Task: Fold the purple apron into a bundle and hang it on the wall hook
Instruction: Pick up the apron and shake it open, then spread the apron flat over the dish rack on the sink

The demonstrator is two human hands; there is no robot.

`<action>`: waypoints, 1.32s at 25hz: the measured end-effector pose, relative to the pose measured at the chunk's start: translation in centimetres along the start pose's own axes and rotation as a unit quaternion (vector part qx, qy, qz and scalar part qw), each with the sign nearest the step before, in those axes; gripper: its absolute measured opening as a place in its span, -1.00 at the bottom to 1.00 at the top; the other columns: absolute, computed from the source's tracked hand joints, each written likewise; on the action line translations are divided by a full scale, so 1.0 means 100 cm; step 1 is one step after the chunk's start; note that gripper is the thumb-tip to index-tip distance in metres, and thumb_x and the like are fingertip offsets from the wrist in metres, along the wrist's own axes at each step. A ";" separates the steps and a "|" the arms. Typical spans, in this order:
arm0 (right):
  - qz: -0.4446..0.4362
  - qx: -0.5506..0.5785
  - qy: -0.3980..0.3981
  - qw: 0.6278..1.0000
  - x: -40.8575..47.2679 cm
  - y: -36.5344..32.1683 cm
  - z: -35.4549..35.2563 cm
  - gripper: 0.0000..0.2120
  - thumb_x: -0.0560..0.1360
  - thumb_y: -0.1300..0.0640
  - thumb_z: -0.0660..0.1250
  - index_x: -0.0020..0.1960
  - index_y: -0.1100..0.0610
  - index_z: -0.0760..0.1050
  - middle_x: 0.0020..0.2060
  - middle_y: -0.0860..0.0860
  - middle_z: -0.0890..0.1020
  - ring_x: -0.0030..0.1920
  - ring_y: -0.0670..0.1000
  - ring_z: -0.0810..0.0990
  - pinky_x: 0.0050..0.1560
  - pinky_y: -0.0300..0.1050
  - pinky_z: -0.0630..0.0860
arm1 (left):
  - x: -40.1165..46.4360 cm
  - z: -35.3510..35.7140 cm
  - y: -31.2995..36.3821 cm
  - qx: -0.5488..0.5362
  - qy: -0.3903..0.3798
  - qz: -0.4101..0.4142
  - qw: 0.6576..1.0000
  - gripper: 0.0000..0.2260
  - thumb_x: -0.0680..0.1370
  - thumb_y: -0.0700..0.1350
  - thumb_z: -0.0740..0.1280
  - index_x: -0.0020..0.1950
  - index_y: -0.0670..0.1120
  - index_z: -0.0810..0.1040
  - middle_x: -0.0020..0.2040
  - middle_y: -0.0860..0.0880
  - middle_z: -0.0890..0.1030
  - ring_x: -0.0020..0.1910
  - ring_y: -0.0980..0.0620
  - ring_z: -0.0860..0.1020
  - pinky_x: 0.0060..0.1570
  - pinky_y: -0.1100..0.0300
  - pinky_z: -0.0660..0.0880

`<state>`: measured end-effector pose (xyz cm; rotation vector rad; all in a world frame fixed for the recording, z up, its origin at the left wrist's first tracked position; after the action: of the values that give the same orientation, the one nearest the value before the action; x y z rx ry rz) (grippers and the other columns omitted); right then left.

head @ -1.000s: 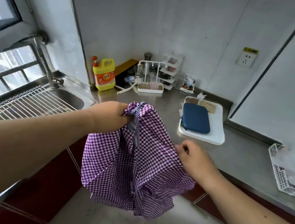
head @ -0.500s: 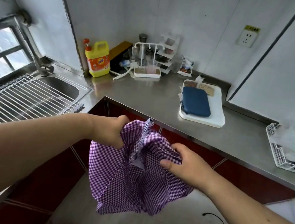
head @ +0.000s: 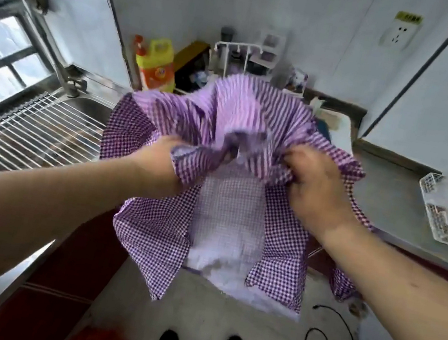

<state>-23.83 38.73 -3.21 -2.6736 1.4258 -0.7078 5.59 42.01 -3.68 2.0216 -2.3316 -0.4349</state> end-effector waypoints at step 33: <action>-0.020 0.079 -0.280 0.957 0.145 -0.068 0.021 -0.35 0.57 -0.41 0.03 -0.37 0.07 0.48 -0.34 0.03 0.59 -0.25 0.12 0.58 -0.22 0.00 0.45 | -0.143 -0.034 -0.096 -0.112 0.019 -0.363 0.925 -0.24 0.67 0.36 -0.13 0.22 -0.16 0.66 0.20 -0.19 0.67 0.13 -0.17 0.63 0.36 -0.05 0.48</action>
<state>-10.72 30.79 1.95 -2.4894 1.1118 -0.0387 17.78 54.15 -0.26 2.6617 -1.3430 -0.6263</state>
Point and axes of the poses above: each hand's wrist, its own x-axis towards the middle knuckle, its own z-axis out of the palm, y = z × x, the point moved 2 cm from there along x, towards the middle knuckle
